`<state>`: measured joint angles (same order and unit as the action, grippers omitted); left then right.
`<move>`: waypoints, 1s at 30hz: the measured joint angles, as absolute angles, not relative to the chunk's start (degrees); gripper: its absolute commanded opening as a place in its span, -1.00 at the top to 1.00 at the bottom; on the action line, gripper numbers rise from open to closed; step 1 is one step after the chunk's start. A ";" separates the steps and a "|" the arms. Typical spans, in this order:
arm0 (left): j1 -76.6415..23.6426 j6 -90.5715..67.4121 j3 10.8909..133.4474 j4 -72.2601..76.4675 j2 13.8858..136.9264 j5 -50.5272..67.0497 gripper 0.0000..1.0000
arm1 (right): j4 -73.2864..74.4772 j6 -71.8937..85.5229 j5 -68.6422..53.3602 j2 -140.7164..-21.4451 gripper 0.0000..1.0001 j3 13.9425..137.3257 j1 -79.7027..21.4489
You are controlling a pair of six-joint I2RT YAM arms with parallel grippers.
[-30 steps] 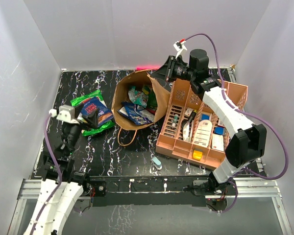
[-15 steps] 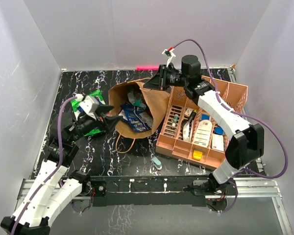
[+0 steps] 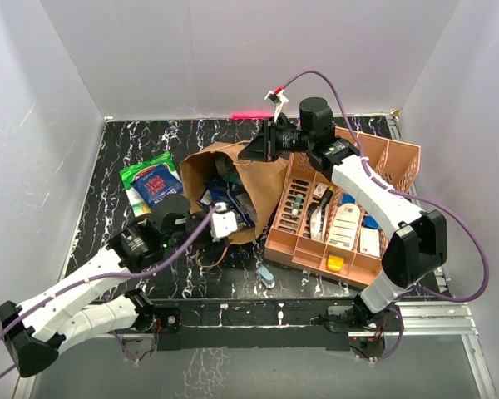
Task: Take the snacks out of the paper bag
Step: Take out the snack from the paper bag.
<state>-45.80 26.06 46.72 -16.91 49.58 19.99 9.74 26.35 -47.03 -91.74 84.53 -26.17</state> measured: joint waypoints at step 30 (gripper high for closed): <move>-51.13 61.34 43.86 -7.09 72.88 0.43 0.33 | 12.25 25.15 -44.93 -89.65 0.85 84.53 -26.20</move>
<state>-51.13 61.34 43.86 -7.09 72.88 0.43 12.25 25.15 -44.93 -89.65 84.53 -26.20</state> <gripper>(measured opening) 0.482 0.075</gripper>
